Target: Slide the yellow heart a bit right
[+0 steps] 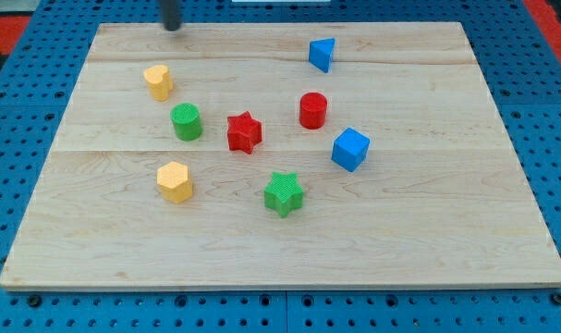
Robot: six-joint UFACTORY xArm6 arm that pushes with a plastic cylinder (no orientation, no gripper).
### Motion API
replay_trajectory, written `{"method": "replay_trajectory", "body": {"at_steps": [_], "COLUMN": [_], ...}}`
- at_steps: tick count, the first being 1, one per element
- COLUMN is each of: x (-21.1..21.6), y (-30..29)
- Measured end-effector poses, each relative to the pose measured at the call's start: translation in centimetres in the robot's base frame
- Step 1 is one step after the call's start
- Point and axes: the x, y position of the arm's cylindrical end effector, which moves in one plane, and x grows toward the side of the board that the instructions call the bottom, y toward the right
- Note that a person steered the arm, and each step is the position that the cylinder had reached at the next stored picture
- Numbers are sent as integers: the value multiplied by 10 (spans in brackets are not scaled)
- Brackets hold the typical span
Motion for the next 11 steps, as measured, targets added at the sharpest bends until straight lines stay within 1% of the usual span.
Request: {"method": "replay_trajectory", "body": {"at_steps": [1,2,3,4,5,6,7,8,9,10,11], "x": [28,81,137,177,181,182,164,157,157,147,125], "y": [-27,2,12,26,20,-78,-76,10,51,-13,-83]}}
